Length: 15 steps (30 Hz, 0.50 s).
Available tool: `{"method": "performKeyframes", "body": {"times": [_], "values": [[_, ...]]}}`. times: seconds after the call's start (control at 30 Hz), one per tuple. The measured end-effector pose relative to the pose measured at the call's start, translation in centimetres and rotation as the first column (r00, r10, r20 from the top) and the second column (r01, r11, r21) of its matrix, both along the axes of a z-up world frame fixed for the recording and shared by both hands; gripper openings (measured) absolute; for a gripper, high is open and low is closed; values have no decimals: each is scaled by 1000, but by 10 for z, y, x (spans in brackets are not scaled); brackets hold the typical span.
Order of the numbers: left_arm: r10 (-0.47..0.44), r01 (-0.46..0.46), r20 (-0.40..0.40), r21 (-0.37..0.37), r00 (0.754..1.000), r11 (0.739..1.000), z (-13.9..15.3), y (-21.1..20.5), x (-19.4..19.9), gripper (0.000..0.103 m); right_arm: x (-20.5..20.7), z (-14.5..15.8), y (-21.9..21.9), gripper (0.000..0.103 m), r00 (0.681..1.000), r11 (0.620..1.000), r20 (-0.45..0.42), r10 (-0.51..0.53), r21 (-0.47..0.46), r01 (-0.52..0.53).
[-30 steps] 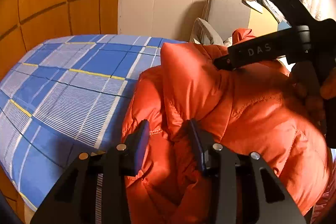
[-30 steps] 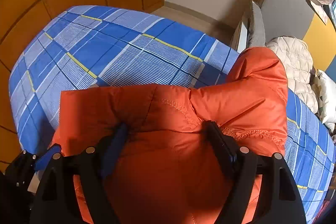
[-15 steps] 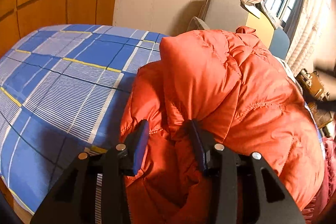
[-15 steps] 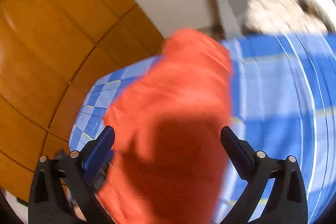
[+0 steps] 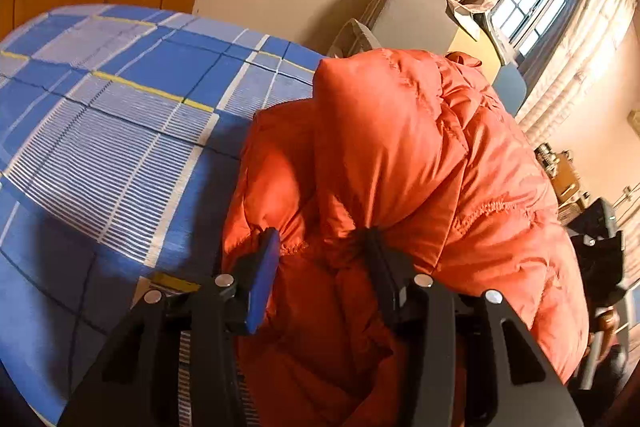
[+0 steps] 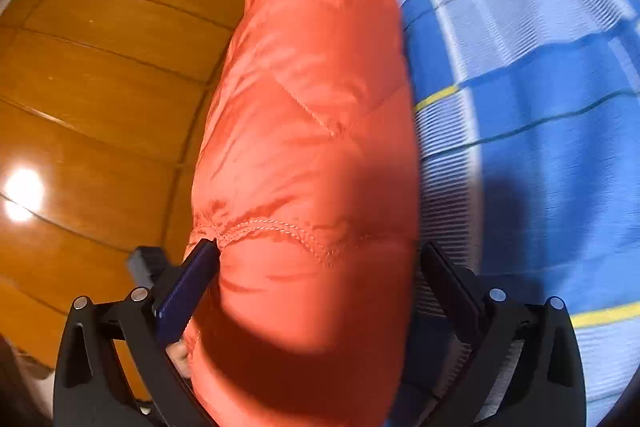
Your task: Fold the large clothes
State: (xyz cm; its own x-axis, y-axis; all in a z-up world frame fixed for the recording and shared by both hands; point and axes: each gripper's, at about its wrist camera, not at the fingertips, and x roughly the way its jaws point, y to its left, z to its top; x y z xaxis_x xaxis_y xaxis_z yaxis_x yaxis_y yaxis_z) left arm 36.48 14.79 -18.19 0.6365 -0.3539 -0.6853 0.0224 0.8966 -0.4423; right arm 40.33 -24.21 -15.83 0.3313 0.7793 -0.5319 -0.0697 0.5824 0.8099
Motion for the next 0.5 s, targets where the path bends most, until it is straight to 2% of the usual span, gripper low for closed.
{"method": "performKeyframes", "body": {"times": [0.17, 0.3, 0.4, 0.5], "values": [[9, -10, -8, -82, 1000, 997, -9, 10, 3, 46, 8, 2, 20, 99, 998, 998, 37, 58, -20, -58], [20, -20, 1, -126, 1000, 992, -8, 9, 3, 43, 1, 16, 20, 70, 992, 997, 103, 78, -29, -76], [5, -2, 23, -107, 1000, 994, 2, -5, 6, 34, 1, 27, 19, 60, 985, 994, 142, 100, -53, -93], [-26, 30, 40, -95, 999, 995, 12, -21, 13, 25, -5, 41, 11, 55, 978, 995, 185, 94, -59, -84]]}}
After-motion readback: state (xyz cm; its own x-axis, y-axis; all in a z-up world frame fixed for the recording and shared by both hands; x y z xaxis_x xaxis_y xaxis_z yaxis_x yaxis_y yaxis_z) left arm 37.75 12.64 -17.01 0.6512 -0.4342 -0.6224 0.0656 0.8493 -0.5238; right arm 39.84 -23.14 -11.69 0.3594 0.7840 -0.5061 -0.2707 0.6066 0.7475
